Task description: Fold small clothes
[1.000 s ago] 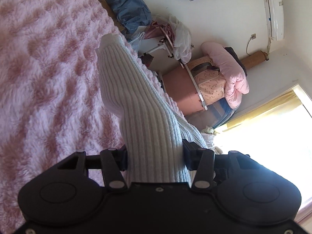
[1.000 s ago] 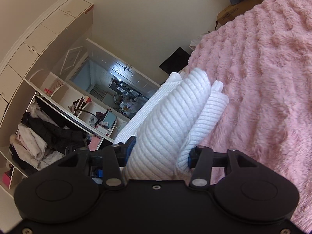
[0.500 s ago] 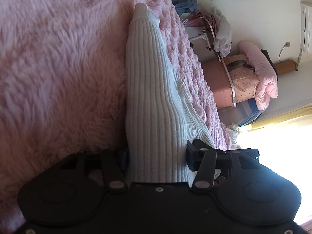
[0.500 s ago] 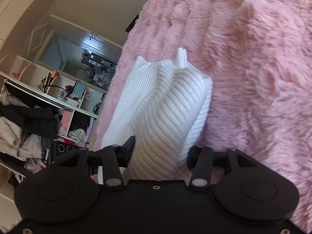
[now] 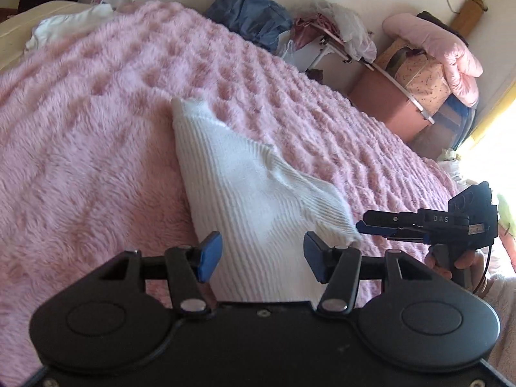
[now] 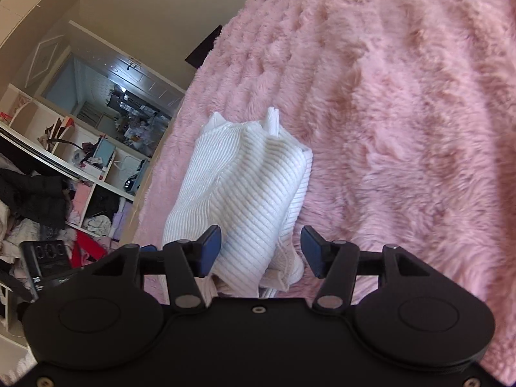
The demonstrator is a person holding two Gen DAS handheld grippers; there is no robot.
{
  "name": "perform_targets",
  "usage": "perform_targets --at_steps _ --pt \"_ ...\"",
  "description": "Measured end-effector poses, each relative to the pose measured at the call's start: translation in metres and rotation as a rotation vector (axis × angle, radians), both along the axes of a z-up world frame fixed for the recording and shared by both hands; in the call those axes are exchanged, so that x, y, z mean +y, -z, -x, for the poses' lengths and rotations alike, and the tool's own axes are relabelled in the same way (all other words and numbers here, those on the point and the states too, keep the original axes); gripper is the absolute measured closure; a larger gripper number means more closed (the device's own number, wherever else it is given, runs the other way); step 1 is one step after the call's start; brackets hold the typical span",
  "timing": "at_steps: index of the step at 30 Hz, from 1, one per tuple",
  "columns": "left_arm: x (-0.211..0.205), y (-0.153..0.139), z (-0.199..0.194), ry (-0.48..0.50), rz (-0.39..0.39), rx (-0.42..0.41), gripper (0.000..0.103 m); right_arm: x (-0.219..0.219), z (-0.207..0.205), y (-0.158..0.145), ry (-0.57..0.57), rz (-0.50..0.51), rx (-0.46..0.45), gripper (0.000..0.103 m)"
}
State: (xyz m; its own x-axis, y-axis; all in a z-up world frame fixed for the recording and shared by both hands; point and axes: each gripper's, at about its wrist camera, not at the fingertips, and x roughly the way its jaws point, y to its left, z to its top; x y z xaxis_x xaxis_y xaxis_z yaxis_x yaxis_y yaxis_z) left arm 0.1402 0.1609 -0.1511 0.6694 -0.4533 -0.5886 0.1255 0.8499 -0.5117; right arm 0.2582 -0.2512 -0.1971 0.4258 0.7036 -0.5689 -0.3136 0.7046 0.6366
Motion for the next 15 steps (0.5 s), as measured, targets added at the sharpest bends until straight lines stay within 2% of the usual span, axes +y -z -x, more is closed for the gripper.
perform_targets --at_steps 2,5,6,7,8,10,15 --pt "-0.015 -0.009 0.013 0.005 -0.004 -0.029 0.043 0.007 0.022 -0.025 0.015 0.083 -0.148 0.046" --pt "-0.04 -0.011 0.024 -0.003 -0.029 -0.034 0.043 0.038 0.054 -0.051 -0.057 0.215 -0.378 0.047" --pt "-0.05 -0.011 0.026 -0.002 -0.044 -0.04 0.043 0.05 0.061 -0.055 -0.092 0.246 -0.427 0.054" --pt "-0.061 -0.01 0.026 -0.003 -0.073 -0.048 0.043 0.059 0.065 -0.055 -0.121 0.257 -0.437 0.058" --pt "-0.071 -0.006 0.028 -0.013 -0.115 -0.056 0.043 0.065 0.066 -0.053 -0.132 0.259 -0.435 0.067" --pt "-0.087 0.006 0.029 -0.037 -0.162 -0.051 0.043 0.08 0.065 -0.043 -0.129 0.3 -0.435 0.071" --pt "-0.102 0.043 0.025 -0.049 -0.12 0.057 0.043 0.095 0.057 -0.013 -0.088 0.43 -0.414 0.077"
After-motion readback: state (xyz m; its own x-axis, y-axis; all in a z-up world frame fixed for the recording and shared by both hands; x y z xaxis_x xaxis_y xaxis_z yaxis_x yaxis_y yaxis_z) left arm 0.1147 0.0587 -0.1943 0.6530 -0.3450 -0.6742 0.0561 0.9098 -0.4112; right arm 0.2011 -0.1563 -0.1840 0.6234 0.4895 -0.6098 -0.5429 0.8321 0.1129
